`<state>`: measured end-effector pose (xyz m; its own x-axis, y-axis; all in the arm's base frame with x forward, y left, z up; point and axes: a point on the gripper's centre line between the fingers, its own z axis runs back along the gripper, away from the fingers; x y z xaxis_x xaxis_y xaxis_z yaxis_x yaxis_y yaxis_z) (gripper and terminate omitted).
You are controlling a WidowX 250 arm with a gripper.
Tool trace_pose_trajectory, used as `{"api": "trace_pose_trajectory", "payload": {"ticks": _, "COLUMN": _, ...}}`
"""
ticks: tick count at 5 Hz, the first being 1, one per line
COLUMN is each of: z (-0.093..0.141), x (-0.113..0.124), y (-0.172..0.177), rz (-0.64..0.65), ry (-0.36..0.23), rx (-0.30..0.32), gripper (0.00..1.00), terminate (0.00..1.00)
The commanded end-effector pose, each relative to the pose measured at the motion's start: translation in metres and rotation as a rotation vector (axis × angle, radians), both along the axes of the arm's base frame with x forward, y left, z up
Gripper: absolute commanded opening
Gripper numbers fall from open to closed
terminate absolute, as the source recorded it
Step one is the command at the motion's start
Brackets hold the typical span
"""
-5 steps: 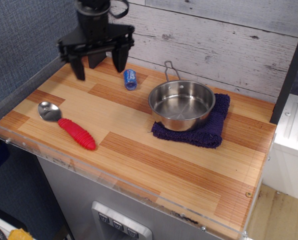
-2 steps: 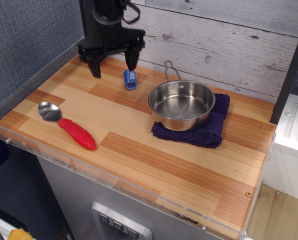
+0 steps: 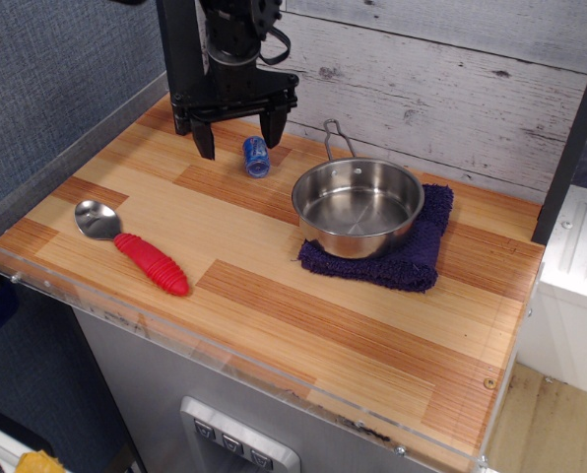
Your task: Move blue can to lower right corner
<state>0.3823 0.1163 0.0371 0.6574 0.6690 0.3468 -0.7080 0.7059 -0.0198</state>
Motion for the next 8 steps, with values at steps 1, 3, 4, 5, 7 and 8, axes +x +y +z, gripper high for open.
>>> {"api": "trace_pose_trajectory", "payload": {"ticks": 1, "z": 0.004, "x": 0.015, "y": -0.001, "rz": 0.008, "ry": -0.035, "rx": 0.002, "gripper": 1.0, "terminate": 0.0}}
{"api": "trace_pose_trajectory", "payload": {"ticks": 3, "z": 0.007, "x": 0.011, "y": -0.003, "rz": 0.032, "ry": -0.042, "rx": 0.019, "gripper": 0.0, "terminate": 0.0}}
{"api": "trace_pose_trajectory", "payload": {"ticks": 4, "z": 0.009, "x": 0.009, "y": -0.004, "rz": 0.037, "ry": -0.04, "rx": 0.018, "gripper": 0.0, "terminate": 0.0}}
{"api": "trace_pose_trajectory", "payload": {"ticks": 5, "z": 0.024, "x": 0.009, "y": -0.005, "rz": 0.026, "ry": -0.052, "rx": -0.03, "gripper": 0.0, "terminate": 0.0}}
{"api": "trace_pose_trajectory", "payload": {"ticks": 7, "z": 0.089, "x": -0.007, "y": -0.01, "rz": 0.085, "ry": -0.15, "rx": -0.033, "gripper": 0.0, "terminate": 0.0}}
{"api": "trace_pose_trajectory", "payload": {"ticks": 8, "z": 0.098, "x": -0.026, "y": -0.029, "rz": 0.03, "ry": -0.152, "rx": -0.039, "gripper": 0.0, "terminate": 0.0}}
